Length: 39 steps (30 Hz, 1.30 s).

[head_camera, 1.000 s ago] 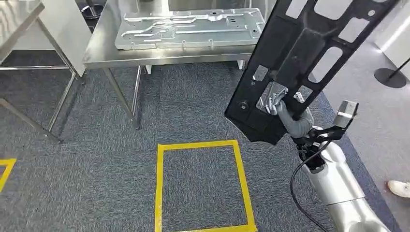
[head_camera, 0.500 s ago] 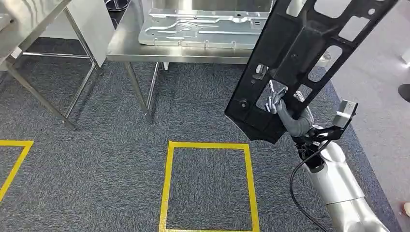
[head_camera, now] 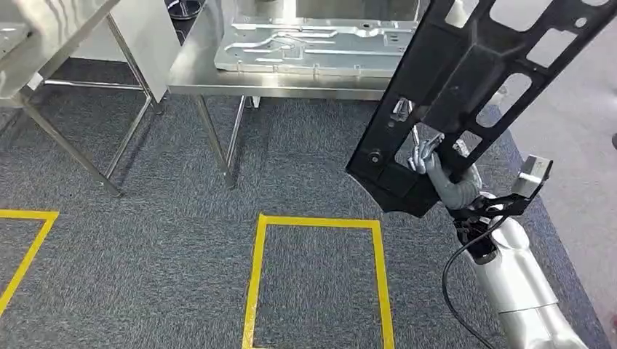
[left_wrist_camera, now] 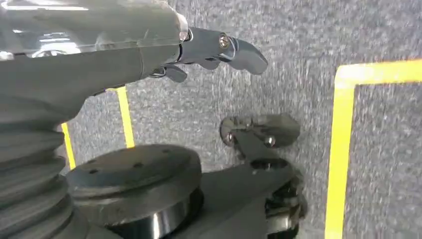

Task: Take the parts from the cabinet and place them on the table.

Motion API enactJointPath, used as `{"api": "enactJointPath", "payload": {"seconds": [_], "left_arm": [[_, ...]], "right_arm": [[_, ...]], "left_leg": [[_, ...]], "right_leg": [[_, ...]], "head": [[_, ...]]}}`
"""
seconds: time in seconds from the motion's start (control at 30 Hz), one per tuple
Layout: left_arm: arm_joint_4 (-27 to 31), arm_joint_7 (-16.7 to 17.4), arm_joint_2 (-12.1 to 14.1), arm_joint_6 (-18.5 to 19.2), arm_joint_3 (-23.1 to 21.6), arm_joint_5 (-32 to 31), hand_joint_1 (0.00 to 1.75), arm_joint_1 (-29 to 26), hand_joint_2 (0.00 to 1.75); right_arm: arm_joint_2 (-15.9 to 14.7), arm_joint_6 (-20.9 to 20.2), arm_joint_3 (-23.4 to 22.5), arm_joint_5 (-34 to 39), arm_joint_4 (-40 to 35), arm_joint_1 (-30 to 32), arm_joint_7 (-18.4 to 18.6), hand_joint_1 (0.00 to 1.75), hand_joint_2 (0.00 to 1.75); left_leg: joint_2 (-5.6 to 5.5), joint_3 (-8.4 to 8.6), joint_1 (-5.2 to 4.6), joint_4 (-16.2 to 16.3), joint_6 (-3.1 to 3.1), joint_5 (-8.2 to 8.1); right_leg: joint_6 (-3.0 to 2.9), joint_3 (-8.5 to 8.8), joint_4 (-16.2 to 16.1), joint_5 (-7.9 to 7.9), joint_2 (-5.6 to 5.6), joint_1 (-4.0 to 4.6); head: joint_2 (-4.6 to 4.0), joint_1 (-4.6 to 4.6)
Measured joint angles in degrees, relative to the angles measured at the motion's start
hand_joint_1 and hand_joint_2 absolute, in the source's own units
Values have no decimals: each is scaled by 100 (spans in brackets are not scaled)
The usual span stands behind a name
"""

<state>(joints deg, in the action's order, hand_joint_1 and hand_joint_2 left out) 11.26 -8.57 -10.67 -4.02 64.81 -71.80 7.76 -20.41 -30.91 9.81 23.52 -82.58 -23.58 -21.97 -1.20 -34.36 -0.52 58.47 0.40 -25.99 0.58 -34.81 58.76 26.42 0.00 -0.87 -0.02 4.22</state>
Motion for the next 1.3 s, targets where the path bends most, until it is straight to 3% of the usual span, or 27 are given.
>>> {"api": "enactJointPath", "payload": {"seconds": [0.07,0.1,0.17,0.23,0.27,0.33,0.37,0.4,0.5,0.57,0.6,0.67,0.73,0.77,0.8,0.83,0.87,0.9,0.93,0.97,1.03,1.1,1.13,1.2,1.23,1.27,1.3], "left_arm": [[0,-9,4,-9,2,15,0,-9,175],[0,-11,4,-13,2,22,0,-15,175],[0,-17,4,-15,2,28,0,-36,175],[0,-22,4,-18,4,31,0,-74,175],[0,-24,4,-20,4,28,0,-88,175],[0,-24,9,-31,4,4,0,-89,175],[0,-24,9,-33,4,-2,0,-89,175],[0,-22,9,-31,4,-4,0,-81,175],[0,-17,11,-31,4,-15,0,-98,175],[0,-17,9,-31,4,-22,0,-114,175],[0,-17,7,-31,4,-28,0,-107,175],[0,-9,7,-31,4,-37,0,-90,175],[0,-4,7,-31,4,-39,0,-112,175],[0,-2,7,-28,4,-41,0,-123,175],[0,-2,7,-28,4,-42,0,-127,175],[0,0,7,-28,4,-48,0,-127,175],[0,0,2,-28,4,-57,0,-128,175],[0,0,2,-26,4,-57,0,-130,175],[0,4,2,-24,4,-57,0,-122,175],[0,11,2,-24,4,-57,0,-105,175],[0,7,0,-24,4,-57,0,-107,175],[0,-4,2,-24,2,-57,0,-100,175],[-2,-4,-4,-24,2,-57,0,-99,175],[-2,-4,-4,-24,2,-55,0,-112,175],[-2,-4,-4,-24,2,-55,0,-126,175],[-2,-4,-4,-24,2,-55,0,-136,175],[-2,-4,-2,-24,2,-55,0,-138,175]], "right_arm": [[0,4,-22,9,-33,-15,2,175,175],[0,4,-26,13,-35,-25,0,175,175],[0,4,-31,17,-33,-36,7,175,175],[0,4,-28,17,-26,-28,22,175,175],[0,4,-28,17,-26,-28,26,175,175],[0,4,-31,17,-26,-32,26,175,175],[0,4,-31,17,-26,-32,26,175,175],[0,4,-31,17,-26,-36,24,175,175],[-2,7,-39,22,-28,8,24,175,175],[-17,11,-61,26,-35,23,24,175,175],[-28,26,-74,31,-35,20,20,175,175],[-68,28,-107,37,-33,51,9,175,175],[-85,31,-129,37,-26,129,11,175,175],[-96,31,-140,44,-26,158,9,175,175],[-103,31,-144,48,-26,167,9,175,175],[-129,31,-155,61,-28,171,7,175,175],[-157,29,-168,83,-26,183,-2,175,175],[-172,24,-177,96,-26,204,-4,175,175],[-188,24,-188,114,-26,204,-13,175,175],[-197,22,-197,125,-46,220,-15,175,175],[-247,13,-219,147,-94,230,-15,175,175],[-256,0,-254,177,-131,251,-24,175,175],[-256,-5,-254,190,-135,252,-28,175,175],[-256,-4,-254,190,-135,273,-24,175,175],[-256,-7,-254,190,-136,286,-20,175,175],[-254,-4,-254,190,-138,290,-20,175,175],[-251,-4,-254,190,-138,290,-15,175,175]], "left_leg": [[44,-80,11,240,-69,-148],[50,-233,20,576,-88,-317],[58,-718,44,1486,-114,-659],[64,-954,57,1837,-118,-650],[65,-883,57,1621,-100,-455],[72,-456,51,675,-39,103],[90,-259,39,204,0,270],[92,-183,-17,121,15,143],[85,-109,-16,-41,109,82],[66,137,1,-172,177,71],[66,215,-1,-200,220,38],[59,322,-4,-203,243,-65],[45,452,-6,-201,239,-183],[39,547,-6,-201,230,-257],[33,647,-6,-198,215,-330],[31,774,-6,-196,196,-425],[30,881,-6,-196,180,-524],[30,937,-10,-180,155,-599],[12,963,-11,-190,113,-651],[23,939,7,-245,62,-692],[33,996,6,-174,12,-638],[54,726,14,407,-43,-507],[62,426,23,859,-69,-509],[71,-199,41,1596,-114,-928],[72,-411,42,1717,-119,-1187],[72,-526,42,1663,-113,-1306],[72,-560,40,1435,-98,-1253]], "right_leg": [[-75,75,-38,7,-20,-30],[-110,98,-39,30,-31,-29],[-129,136,-37,80,-36,-16],[-127,191,-35,136,-32,-6],[-116,238,-34,173,-28,-2],[-87,358,-36,250,-28,-2],[-67,406,-48,295,-32,-4],[-26,405,-48,321,-33,22],[91,467,-91,262,-30,14],[123,486,61,299,-38,-26],[122,316,350,328,-18,-22],[149,-305,1206,579,0,-12],[150,-773,1628,820,0,-13],[154,-828,1496,769,-1,-19],[148,-780,1207,605,-2,-27],[148,-645,717,265,-2,-38],[140,-511,229,-192,-5,-42],[122,-490,55,-622,-5,-29],[105,-490,26,-502,-19,30],[51,-491,49,-504,6,52],[-41,-439,9,-413,19,48],[-106,-237,-51,-310,16,10],[-122,-158,-63,-253,15,12],[-128,14,-69,-100,16,13],[-128,117,-69,-19,20,13],[-127,223,-69,59,25,14],[-126,347,-69,145,30,15]], "head": [[0,0],[0,0],[0,0],[0,0],[0,0],[0,0],[0,0],[0,0],[0,2],[0,-4],[0,0],[0,0],[0,0],[0,-2],[0,0],[0,0],[0,-2],[0,0],[0,-7],[0,-15],[0,-15],[0,-13],[0,-13],[0,-13],[0,-13],[0,-13],[0,-13]]}}
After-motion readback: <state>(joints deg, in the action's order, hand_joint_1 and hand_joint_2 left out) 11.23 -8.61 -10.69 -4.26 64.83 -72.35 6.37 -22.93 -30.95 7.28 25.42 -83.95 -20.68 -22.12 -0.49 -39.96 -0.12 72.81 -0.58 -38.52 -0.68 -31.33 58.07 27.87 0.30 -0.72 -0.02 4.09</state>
